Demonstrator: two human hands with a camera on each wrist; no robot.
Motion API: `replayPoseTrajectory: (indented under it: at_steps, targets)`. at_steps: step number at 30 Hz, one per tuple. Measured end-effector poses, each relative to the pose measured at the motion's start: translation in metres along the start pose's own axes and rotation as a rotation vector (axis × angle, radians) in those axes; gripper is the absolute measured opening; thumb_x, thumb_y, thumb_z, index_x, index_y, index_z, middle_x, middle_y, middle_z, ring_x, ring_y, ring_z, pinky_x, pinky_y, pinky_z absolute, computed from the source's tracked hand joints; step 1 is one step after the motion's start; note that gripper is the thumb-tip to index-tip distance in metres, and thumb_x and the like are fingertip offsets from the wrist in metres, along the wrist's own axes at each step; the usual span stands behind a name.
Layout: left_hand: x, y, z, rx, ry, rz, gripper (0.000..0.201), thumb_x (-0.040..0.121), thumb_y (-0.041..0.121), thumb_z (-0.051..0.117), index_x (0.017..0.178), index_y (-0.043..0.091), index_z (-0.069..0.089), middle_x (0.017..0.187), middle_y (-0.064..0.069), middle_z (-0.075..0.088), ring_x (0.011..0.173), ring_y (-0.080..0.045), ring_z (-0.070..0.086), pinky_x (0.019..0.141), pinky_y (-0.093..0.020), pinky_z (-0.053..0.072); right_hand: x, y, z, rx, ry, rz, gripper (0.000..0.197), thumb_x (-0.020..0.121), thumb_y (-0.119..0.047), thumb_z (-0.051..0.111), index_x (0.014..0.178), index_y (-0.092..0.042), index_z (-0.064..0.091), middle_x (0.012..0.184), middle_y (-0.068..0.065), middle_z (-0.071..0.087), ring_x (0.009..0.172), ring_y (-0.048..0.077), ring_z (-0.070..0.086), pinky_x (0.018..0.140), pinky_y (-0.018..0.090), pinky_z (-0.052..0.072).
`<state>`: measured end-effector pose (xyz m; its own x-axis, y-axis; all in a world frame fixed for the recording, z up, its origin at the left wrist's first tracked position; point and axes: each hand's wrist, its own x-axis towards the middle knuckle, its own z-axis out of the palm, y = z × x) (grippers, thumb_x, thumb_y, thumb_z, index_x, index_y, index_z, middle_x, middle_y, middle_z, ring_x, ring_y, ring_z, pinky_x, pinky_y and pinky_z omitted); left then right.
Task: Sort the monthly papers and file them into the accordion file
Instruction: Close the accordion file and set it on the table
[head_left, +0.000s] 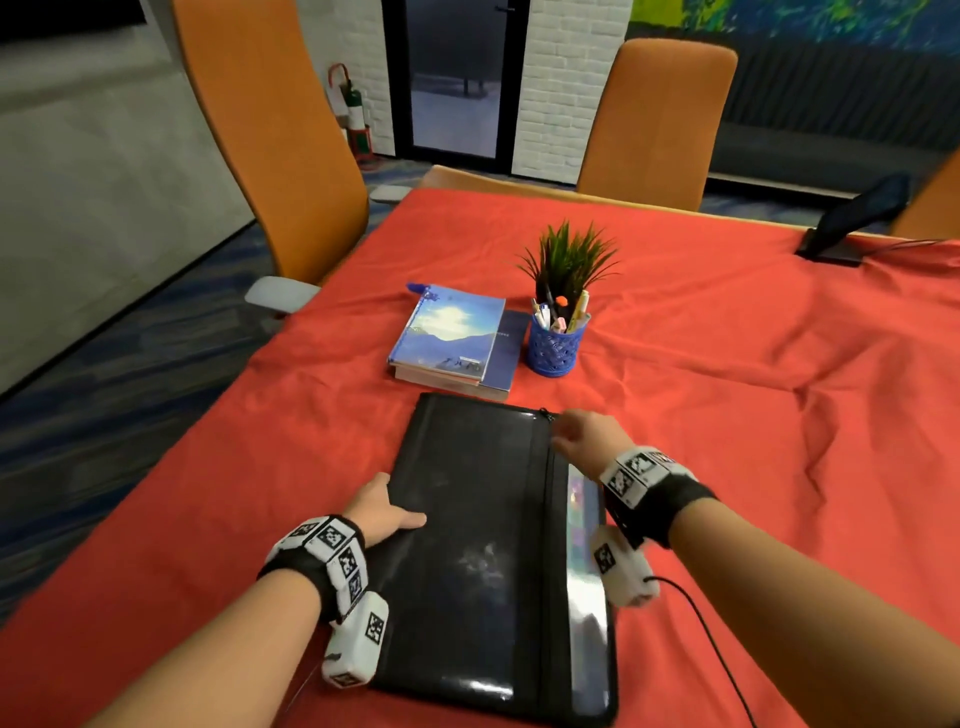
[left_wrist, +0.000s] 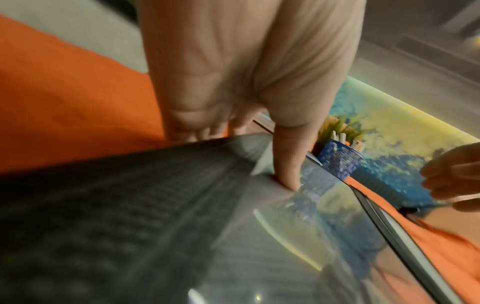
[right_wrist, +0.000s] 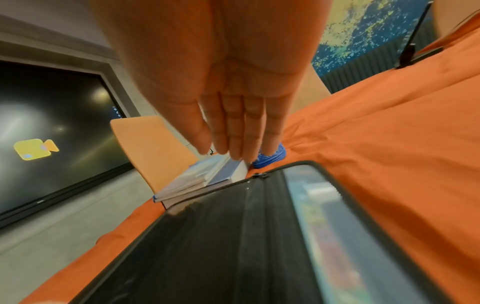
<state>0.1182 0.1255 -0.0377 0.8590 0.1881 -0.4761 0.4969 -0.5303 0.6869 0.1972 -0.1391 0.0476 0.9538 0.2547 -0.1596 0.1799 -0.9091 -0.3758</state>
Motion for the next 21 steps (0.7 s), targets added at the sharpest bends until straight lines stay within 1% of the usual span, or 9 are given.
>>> replayPoseTrajectory:
  at_steps: [2,4,7,10,13,15,17,19,21]
  targets:
    - [-0.001,-0.006,-0.008,-0.18,-0.084,0.057,0.05,0.069,0.013,0.079,0.108,0.013,0.048,0.11,-0.019,0.062,0.098,-0.028,0.061,0.094,-0.042,0.047,0.027,-0.016,-0.002,0.068,0.042,-0.047,0.024,0.085,-0.013,0.057,0.107,-0.005,0.063,0.109,0.012,0.066,0.102,0.028,0.059,0.083,0.027,0.038]
    - [-0.006,-0.011,-0.015,-0.366,-0.172,0.08,0.041,0.079,-0.002,0.069,0.111,0.011,0.047,0.111,-0.027,0.059,0.092,-0.028,0.06,0.091,-0.046,0.048,0.053,-0.028,-0.002,0.141,0.072,-0.076,0.029,0.086,-0.009,0.055,0.114,-0.005,0.061,0.116,0.012,0.063,0.107,0.028,0.057,0.089,0.028,0.037]
    - [-0.013,-0.015,-0.02,-0.632,-0.302,0.072,0.042,0.083,-0.01,0.061,0.116,0.012,0.046,0.105,-0.022,0.061,0.089,-0.027,0.062,0.08,-0.04,0.053,0.088,-0.041,0.002,0.159,-0.011,-0.095,0.032,0.089,-0.006,0.051,0.119,-0.011,0.06,0.121,0.008,0.061,0.112,0.024,0.056,0.094,0.024,0.035]
    - [-0.016,-0.017,-0.02,-0.759,-0.354,0.079,0.049,0.076,-0.006,0.065,0.118,0.012,0.046,0.103,-0.016,0.063,0.091,-0.025,0.064,0.075,-0.034,0.056,0.111,-0.051,0.006,0.152,-0.203,-0.194,0.028,0.092,-0.003,0.049,0.115,-0.01,0.064,0.117,0.012,0.064,0.101,0.014,0.055,0.091,0.019,0.035]
    - [-0.015,-0.017,-0.019,-0.816,-0.368,0.081,0.057,0.066,-0.001,0.064,0.118,0.011,0.045,0.102,-0.013,0.064,0.09,-0.021,0.065,0.072,-0.031,0.055,0.124,-0.065,0.003,0.171,-0.291,-0.24,0.028,0.093,-0.005,0.049,0.117,-0.011,0.063,0.12,0.012,0.062,0.106,0.018,0.056,0.095,0.02,0.035]
    - [-0.011,-0.015,-0.017,-0.833,-0.341,0.076,0.056,0.069,0.001,0.064,0.121,0.015,0.047,0.109,-0.011,0.065,0.096,-0.021,0.064,0.079,-0.031,0.054,0.127,-0.075,-0.001,0.122,-0.339,-0.278,0.031,0.094,-0.008,0.048,0.123,-0.014,0.059,0.122,0.006,0.061,0.11,0.018,0.055,0.092,0.016,0.034]
    - [-0.009,-0.01,-0.013,-0.829,-0.268,0.089,0.039,0.087,0.009,0.061,0.123,0.021,0.05,0.118,-0.008,0.064,0.107,-0.02,0.063,0.092,-0.032,0.051,0.129,-0.081,-0.006,0.019,-0.371,-0.319,0.034,0.095,-0.012,0.047,0.127,-0.018,0.055,0.109,0.0,0.062,0.095,0.012,0.053,0.079,0.01,0.031]
    - [-0.006,-0.01,-0.009,-0.811,-0.178,0.108,0.027,0.095,0.017,0.052,0.121,0.024,0.053,0.122,-0.008,0.063,0.112,-0.021,0.06,0.101,-0.037,0.045,0.13,-0.088,-0.011,-0.059,-0.389,-0.345,0.035,0.095,-0.014,0.047,0.129,-0.02,0.053,0.089,-0.012,0.056,0.077,0.002,0.049,0.071,0.007,0.031]
    - [-0.007,-0.009,-0.007,-0.812,-0.149,0.117,0.025,0.096,0.019,0.051,0.12,0.023,0.055,0.122,-0.01,0.064,0.111,-0.021,0.061,0.103,-0.039,0.044,0.131,-0.093,-0.013,-0.092,-0.402,-0.379,0.037,0.095,-0.011,0.046,0.13,-0.021,0.051,0.092,-0.019,0.058,0.08,-0.004,0.054,0.079,0.009,0.036]
